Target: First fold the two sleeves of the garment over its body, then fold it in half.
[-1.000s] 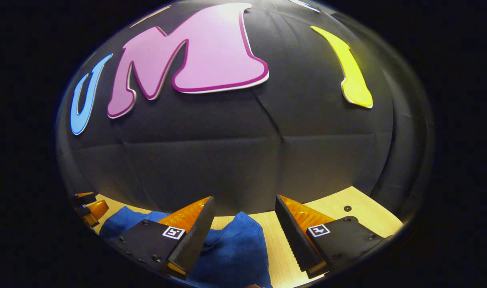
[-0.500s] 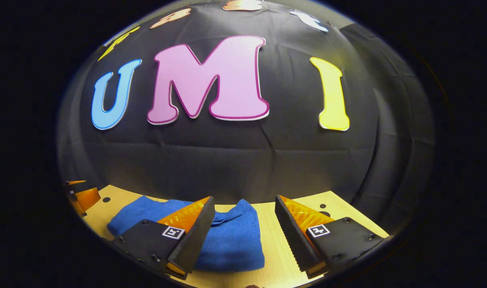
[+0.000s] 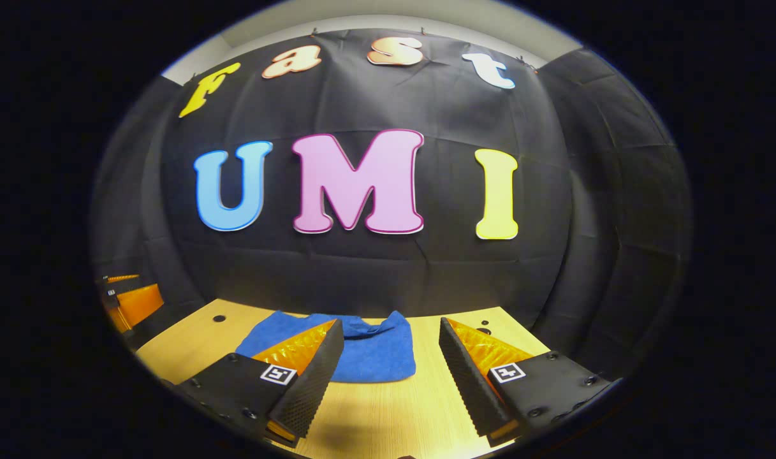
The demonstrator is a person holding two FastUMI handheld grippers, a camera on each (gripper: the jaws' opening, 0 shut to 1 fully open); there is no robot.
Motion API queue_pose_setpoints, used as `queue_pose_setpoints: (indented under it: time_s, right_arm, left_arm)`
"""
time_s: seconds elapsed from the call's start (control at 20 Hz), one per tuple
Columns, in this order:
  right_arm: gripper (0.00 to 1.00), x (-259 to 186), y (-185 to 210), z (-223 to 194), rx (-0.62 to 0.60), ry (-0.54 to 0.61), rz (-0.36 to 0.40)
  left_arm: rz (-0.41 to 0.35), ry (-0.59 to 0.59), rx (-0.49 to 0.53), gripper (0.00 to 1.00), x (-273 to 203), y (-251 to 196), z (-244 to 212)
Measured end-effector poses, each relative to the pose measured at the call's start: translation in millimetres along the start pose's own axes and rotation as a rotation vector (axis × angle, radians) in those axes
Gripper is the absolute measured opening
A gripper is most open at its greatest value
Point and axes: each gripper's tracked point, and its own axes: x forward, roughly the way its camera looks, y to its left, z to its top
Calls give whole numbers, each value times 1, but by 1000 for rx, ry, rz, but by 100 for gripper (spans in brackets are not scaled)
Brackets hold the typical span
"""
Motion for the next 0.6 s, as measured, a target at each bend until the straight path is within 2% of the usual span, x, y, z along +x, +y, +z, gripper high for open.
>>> queue_pose_setpoints:
  time_s: [0.05, 0.2, 0.4, 0.45, 0.5, 0.55, 0.6]
  right_arm:
    - [94, -20, 6, -1, 3, 16, 15]
    - [94, -78, 19, 7, 18, -12, 33]
    - [95, -130, 28, 34, -61, -121, 38]
    - [90, -138, 27, 39, -93, -144, 37]
    - [95, -144, 27, 41, -114, -155, 40]
    - [90, -147, 25, 41, -118, -160, 35]
    - [91, -149, 24, 41, -103, -161, 33]
  left_arm:
    - [-39, -22, -29, 82, -22, -14, 5]
    - [-36, -28, -95, 81, -79, -17, -6]
    - [-17, -43, -46, 80, -130, -24, -5]
    - [-22, -70, -27, 80, -138, -27, 2]
    - [-28, -95, -15, 81, -143, -29, 11]
    - [-32, -118, -4, 81, -146, -32, 18]
    - [-38, -138, 8, 80, -148, -33, 23]
